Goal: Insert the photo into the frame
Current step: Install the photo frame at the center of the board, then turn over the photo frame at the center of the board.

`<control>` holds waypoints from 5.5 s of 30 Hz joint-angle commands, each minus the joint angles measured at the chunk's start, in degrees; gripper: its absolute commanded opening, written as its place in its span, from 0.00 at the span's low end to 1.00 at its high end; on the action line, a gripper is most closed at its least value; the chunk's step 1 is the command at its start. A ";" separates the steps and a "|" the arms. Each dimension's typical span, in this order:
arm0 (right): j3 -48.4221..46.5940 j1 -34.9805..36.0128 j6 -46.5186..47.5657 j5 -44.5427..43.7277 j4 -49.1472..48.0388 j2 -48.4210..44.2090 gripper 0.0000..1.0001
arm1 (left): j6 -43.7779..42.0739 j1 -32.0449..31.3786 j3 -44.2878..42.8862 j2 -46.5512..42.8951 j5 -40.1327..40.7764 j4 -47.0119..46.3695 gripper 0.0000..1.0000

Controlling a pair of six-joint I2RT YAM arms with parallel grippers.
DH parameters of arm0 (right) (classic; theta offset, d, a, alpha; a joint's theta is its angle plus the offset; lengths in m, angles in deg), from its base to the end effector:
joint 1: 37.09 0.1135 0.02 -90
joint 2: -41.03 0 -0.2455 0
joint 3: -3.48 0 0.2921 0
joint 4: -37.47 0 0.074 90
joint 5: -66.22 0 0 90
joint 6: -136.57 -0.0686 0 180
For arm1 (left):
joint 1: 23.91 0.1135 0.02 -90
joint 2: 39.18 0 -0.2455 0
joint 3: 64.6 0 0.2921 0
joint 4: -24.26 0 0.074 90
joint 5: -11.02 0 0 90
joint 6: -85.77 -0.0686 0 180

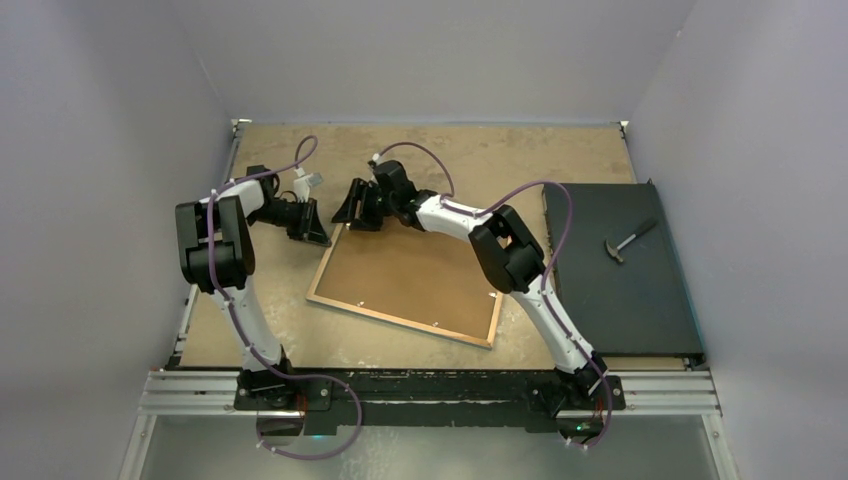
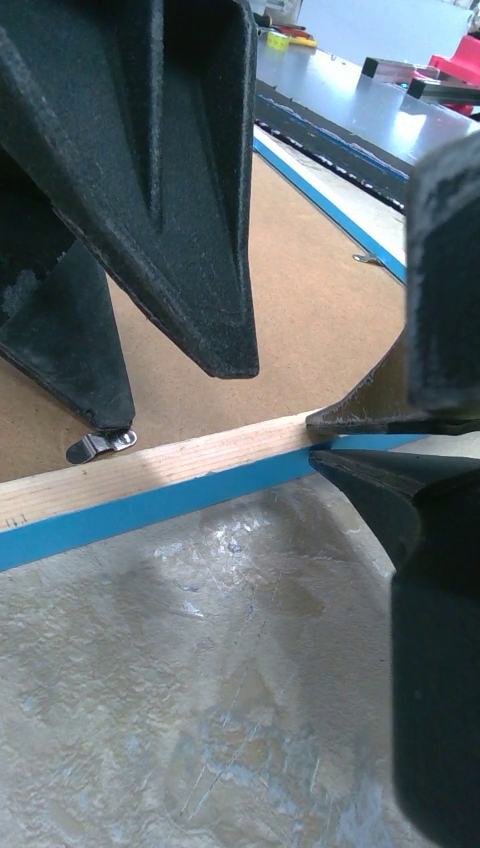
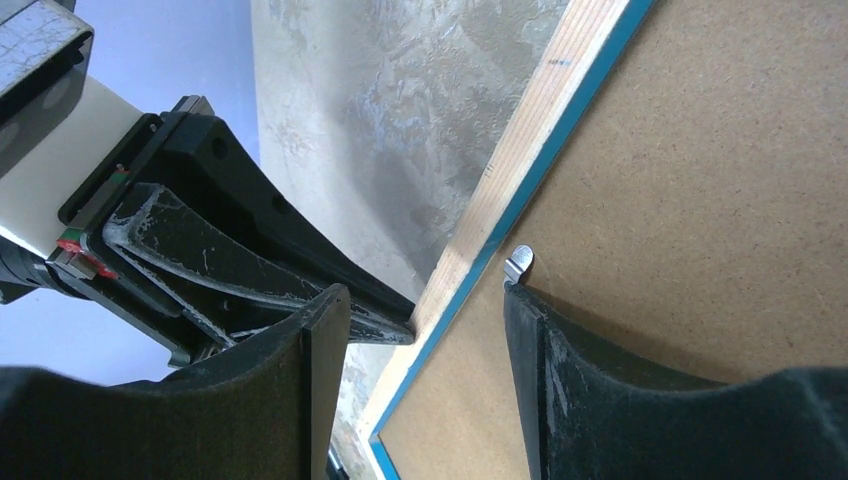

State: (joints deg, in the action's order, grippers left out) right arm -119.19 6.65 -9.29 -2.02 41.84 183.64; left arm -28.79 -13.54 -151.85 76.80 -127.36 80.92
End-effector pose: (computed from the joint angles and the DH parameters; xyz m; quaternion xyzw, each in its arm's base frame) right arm 0.4268 0.4437 0.1063 -0.0147 0.8312 0.5092 0.2227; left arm 0.3961 0.0203 0.0746 0.1289 0.9024 -0.3795 0.1579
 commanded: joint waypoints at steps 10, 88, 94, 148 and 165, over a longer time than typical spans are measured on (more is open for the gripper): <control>0.43 -1.03 5.19 -2.30 4.44 -1.04 0.61 | -1.77 -0.84 1.59 -0.36 3.54 -1.86 0.05; -4.72 1.51 -0.89 12.00 -0.03 5.41 0.61 | -2.17 -1.56 1.17 -1.73 3.83 -1.23 0.04; -9.44 0.15 10.64 4.81 9.30 0.55 0.73 | -2.58 -1.09 -0.08 -2.72 3.70 0.21 0.05; 46.86 30.01 42.69 -38.78 11.34 -39.87 0.00 | -37.78 3.52 20.58 -44.39 9.85 11.47 0.32; 35.47 18.49 41.84 -17.04 13.03 -47.24 0.00 | -86.71 3.07 34.99 -68.75 -1.62 11.71 0.44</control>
State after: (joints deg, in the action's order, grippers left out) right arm -77.69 26.65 34.03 -25.80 57.05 141.13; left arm -95.34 -10.43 -116.92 9.07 -122.61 88.42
